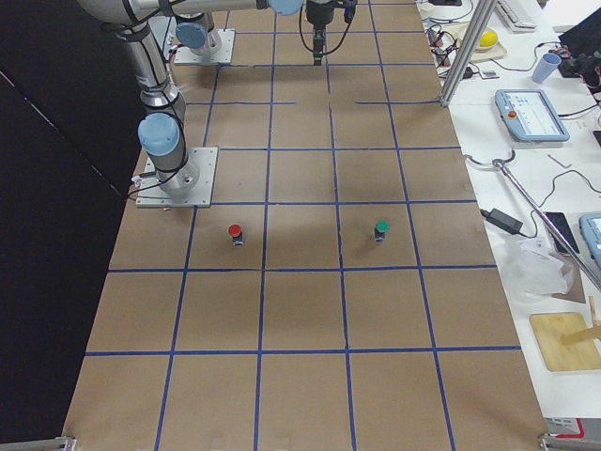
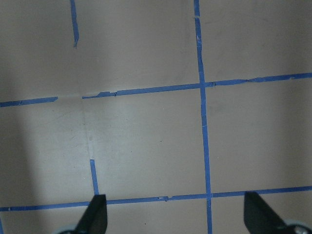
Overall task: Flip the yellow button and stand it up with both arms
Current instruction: 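Lower the left gripper onto the yellow button lying on its side, then close the left gripper on the yellow button's base, then lift the yellow button and carry it toward the right gripper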
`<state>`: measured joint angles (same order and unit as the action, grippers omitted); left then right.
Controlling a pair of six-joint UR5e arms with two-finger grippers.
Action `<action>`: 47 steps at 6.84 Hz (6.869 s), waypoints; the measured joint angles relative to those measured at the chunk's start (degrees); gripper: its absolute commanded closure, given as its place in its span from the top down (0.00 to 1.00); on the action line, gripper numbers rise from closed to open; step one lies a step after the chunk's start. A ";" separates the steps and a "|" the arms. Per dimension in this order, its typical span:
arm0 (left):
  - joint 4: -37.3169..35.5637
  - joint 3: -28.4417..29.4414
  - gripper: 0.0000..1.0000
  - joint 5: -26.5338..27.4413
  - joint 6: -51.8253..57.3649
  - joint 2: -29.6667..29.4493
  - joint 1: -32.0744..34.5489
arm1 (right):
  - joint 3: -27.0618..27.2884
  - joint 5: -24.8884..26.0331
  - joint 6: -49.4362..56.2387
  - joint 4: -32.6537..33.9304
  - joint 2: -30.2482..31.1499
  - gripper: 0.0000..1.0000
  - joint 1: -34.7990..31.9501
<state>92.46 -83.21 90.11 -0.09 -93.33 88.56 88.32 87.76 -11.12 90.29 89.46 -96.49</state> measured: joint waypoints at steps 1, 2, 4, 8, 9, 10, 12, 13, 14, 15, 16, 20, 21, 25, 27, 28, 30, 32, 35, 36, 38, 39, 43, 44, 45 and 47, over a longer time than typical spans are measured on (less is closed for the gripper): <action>0.02 -0.02 1.00 -0.08 0.00 0.00 0.01 | 0.08 0.03 -0.03 -0.02 0.01 1.00 -0.04; 0.08 -0.46 1.00 -0.02 0.07 0.22 0.11 | 0.20 0.02 -0.08 -0.03 0.01 1.00 -0.10; 0.07 -1.67 1.00 0.31 1.93 0.79 -0.11 | 0.27 -0.02 -0.08 -0.03 0.02 1.00 -0.12; -0.53 -5.13 0.99 0.67 21.51 -0.46 -15.40 | 0.35 -0.02 -0.04 -0.03 0.01 1.00 -0.12; -1.98 -6.85 0.99 0.65 28.28 -1.28 -19.45 | 0.36 -0.03 -0.04 -0.03 0.01 1.00 -0.15; -4.65 -8.42 0.99 0.66 33.15 -2.20 -22.52 | 0.37 -0.04 -0.04 -0.03 0.01 1.00 -0.18; -14.48 -11.98 1.00 0.70 43.76 -6.60 -27.83 | 0.37 -0.04 -0.04 -0.03 0.01 1.00 -0.19; -19.55 -13.56 0.99 0.72 49.20 -8.93 -30.24 | 0.37 -0.04 -0.04 -0.03 0.01 1.00 -0.19; -23.26 -15.38 0.99 0.68 54.53 -10.56 -32.43 | 0.37 -0.04 -0.04 -0.03 0.01 1.00 -0.19; -26.91 -17.86 0.99 0.63 57.86 -11.48 -34.06 | 0.37 -0.04 -0.04 -0.03 0.02 1.00 -0.19; -32.21 -21.78 1.00 0.60 59.80 -12.05 -34.92 | 0.37 -0.04 -0.02 -0.03 0.01 1.00 -0.19; -47.53 -32.65 0.98 0.46 68.48 -12.71 -35.88 | 0.37 -0.04 -0.01 -0.03 0.02 1.00 -0.25; -48.34 -32.86 0.95 0.38 69.25 -13.22 -35.98 | 0.37 -0.04 0.02 -0.03 0.02 1.00 -0.23; -47.38 -32.57 0.43 0.83 67.83 -12.95 -36.13 | 0.34 -0.04 0.07 -0.03 0.01 1.00 -0.19; -46.30 -32.71 0.13 0.79 66.86 -12.26 -36.00 | 0.29 -0.04 0.15 -0.03 0.02 1.00 -0.17; -45.43 -32.61 0.11 0.69 66.79 -11.74 -35.93 | 0.29 -0.04 0.21 -0.03 0.01 1.00 -0.15; -38.28 -30.72 0.09 0.05 65.28 -9.65 -35.33 | 0.28 -0.04 0.35 -0.03 0.02 1.00 -0.13; -28.34 -26.70 0.07 -3.36 60.47 -7.60 -32.82 | 0.28 -0.05 0.39 -0.03 0.02 1.00 -0.11; -5.52 -16.08 0.07 -21.89 49.91 -3.61 -26.88 | 0.28 -0.06 0.65 -0.11 -0.04 1.00 0.31; -1.50 -14.42 0.07 -30.23 46.30 -2.70 -24.28 | 0.13 -0.29 1.06 -0.22 -0.03 1.00 1.08; 3.55 -14.47 0.03 -49.61 41.38 -1.08 -21.10 | -2.12 -1.17 6.34 -1.30 0.00 1.00 4.98; 5.00 -15.09 0.03 -58.87 37.80 -0.05 -18.71 | -3.97 -2.14 11.67 -3.29 0.01 1.00 7.89; 4.79 -15.86 0.02 -89.80 23.61 2.24 -5.40 | -5.31 -22.06 32.22 -10.58 -0.16 1.00 23.08; 4.76 -15.88 0.02 -94.19 22.26 1.93 -3.28 | -5.10 -28.52 36.08 -14.86 -0.26 1.00 27.30; 4.75 -15.79 0.02 -96.73 20.75 1.40 -1.97 | -4.81 -35.16 38.38 -20.56 -0.36 1.00 30.75; 4.67 -15.34 0.02 -97.35 16.77 0.48 -0.40 | -4.38 -45.49 39.66 -33.05 -0.15 1.00 33.43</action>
<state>97.13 -98.54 -7.23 16.68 -92.85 88.17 83.93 42.27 28.53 57.24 89.31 -63.06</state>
